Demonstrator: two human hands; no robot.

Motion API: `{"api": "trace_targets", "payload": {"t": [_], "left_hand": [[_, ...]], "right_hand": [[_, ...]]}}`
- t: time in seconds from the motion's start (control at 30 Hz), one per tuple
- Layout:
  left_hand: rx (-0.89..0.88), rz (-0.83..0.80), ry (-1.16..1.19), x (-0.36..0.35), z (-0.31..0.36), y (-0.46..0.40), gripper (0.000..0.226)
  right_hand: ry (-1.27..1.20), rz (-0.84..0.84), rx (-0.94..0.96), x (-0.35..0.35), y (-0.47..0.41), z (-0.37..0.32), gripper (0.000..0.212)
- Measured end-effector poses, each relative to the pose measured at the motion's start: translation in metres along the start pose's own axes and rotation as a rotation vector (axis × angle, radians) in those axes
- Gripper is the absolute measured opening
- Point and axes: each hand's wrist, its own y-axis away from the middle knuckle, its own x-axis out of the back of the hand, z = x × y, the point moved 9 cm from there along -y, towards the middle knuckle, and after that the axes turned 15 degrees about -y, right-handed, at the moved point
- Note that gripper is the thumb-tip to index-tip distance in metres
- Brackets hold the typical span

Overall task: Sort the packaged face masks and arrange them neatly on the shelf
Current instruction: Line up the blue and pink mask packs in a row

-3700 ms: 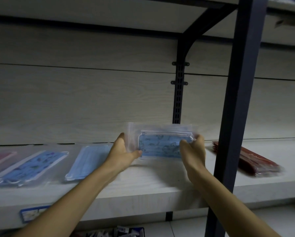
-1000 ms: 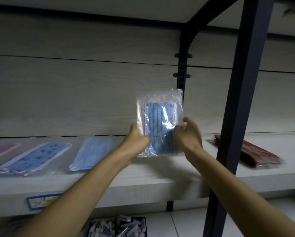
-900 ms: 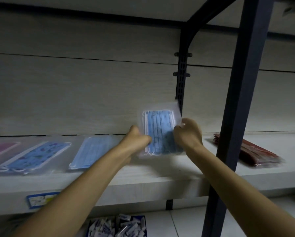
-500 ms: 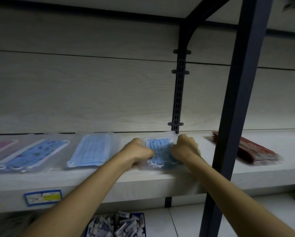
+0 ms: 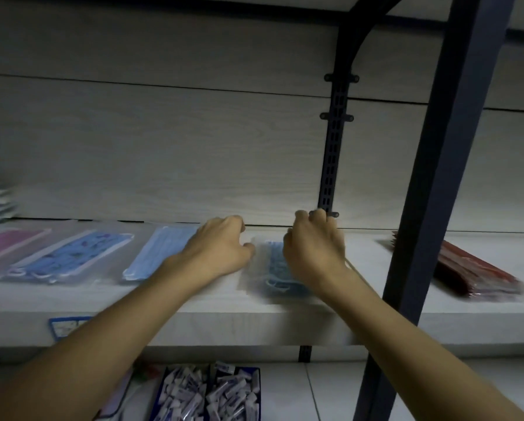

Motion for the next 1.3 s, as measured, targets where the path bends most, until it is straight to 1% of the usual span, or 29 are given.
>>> {"api": "trace_targets", "payload": {"t": [0.07,0.2,0.33,0.43,0.53,0.63,0.7,0.77,0.9,1.07,1.2,1.3], "left_hand": [[-0.016,0.086,-0.114,0.011,-0.011,0.004,0.040],[0.035,0.112,-0.269,0.016,-0.046,0.018,0.036],[0.107,0.091,-0.336,0.014,-0.092,0.025,0.033],[0.124,0.092,-0.354,0.014,-0.124,0.021,0.032],[0.117,0.086,-0.331,0.014,-0.150,0.014,0.032],[0.103,0.093,-0.193,0.011,-0.169,0.008,0.029],[0.097,0.130,-0.068,0.013,-0.177,0.006,0.022],[0.091,0.138,0.042,0.013,-0.181,0.003,0.016],[0.023,0.048,0.127,0.001,-0.174,0.001,0.009],[-0.059,0.007,0.143,-0.007,-0.166,0.009,0.014],[-0.067,-0.021,0.165,-0.009,-0.168,0.011,0.009],[-0.056,-0.027,0.207,-0.011,-0.172,0.008,0.011]], "right_hand": [[-0.010,-0.014,0.111,-0.004,0.002,-0.021,0.024],[0.007,-0.049,0.261,-0.021,0.006,-0.056,0.026],[0.009,-0.085,0.318,-0.037,0.009,-0.082,0.025],[-0.064,-0.153,0.294,-0.051,0.008,-0.098,0.029],[-0.198,-0.257,0.166,-0.070,-0.001,-0.107,0.033],[-0.245,-0.389,-0.038,-0.090,-0.008,-0.105,0.036],[-0.290,-0.481,-0.195,-0.100,-0.007,-0.102,0.031],[-0.304,-0.521,-0.312,-0.105,-0.003,-0.099,0.025],[-0.325,-0.541,-0.460,-0.110,0.004,-0.100,0.027],[-0.542,-0.564,-0.665,-0.115,0.015,-0.112,0.047],[-0.722,-0.522,-0.850,-0.125,0.022,-0.109,0.049],[-0.835,-0.477,-0.885,-0.128,0.023,-0.113,0.036]]}}
